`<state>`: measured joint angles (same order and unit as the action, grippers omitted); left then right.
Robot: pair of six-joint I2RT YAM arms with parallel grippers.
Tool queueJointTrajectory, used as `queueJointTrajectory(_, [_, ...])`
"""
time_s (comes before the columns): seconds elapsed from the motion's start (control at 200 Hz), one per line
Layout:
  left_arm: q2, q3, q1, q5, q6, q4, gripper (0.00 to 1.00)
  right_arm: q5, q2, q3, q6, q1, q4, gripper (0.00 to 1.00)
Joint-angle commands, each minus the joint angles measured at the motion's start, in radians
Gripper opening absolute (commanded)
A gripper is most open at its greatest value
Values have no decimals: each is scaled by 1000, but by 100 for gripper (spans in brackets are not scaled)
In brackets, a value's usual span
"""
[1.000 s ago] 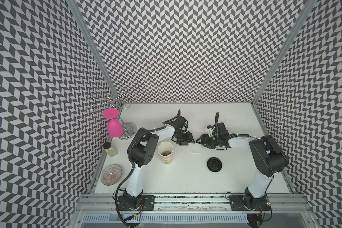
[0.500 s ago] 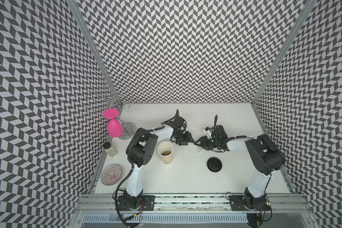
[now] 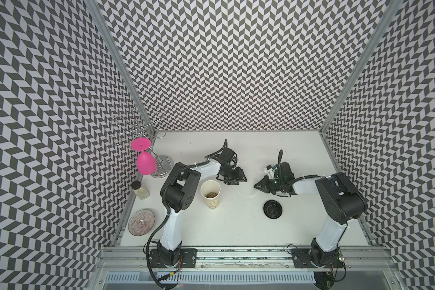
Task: Put the leak-proof paper on the milk tea cups
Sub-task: Pick up the leak-proof paper from the center of the board, then move the cup to the center of the board.
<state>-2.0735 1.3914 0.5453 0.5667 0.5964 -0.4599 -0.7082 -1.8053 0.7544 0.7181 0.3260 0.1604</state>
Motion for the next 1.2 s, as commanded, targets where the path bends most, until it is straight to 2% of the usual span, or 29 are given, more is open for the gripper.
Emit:
queueJointTrajectory(0.0, [-27, -11, 1, -56, -5, -43, 57, -19, 26, -3, 5, -2, 49, 2])
queueJointTrajectory(0.13, [-27, 7, -1, -56, -9, -48, 61, -30, 33, -10, 9, -3, 68, 0])
queueJointTrajectory(0.386, [40, 114, -4, -97, -25, -58, 85, -37, 81, -30, 30, -21, 90, 0])
queueJointTrajectory(0.526, [104, 199, -13, -152, -42, -92, 90, -40, 123, -26, 32, -28, 76, 0])
queueJointTrajectory(0.736, [264, 216, -63, -246, -24, -133, 90, -45, 200, -18, 33, -36, 32, 0])
queueJointTrajectory(0.926, [434, 190, -136, -347, -3, -246, 88, -60, 277, 5, 16, -47, -38, 0])
queueJointTrajectory(1.047, [585, 77, -208, -402, 32, -309, 83, -72, 320, 39, -5, -51, -103, 0])
queueJointTrajectory(1.197, [810, -154, -321, -430, 68, -351, 78, -77, 362, 74, -19, -51, -161, 0])
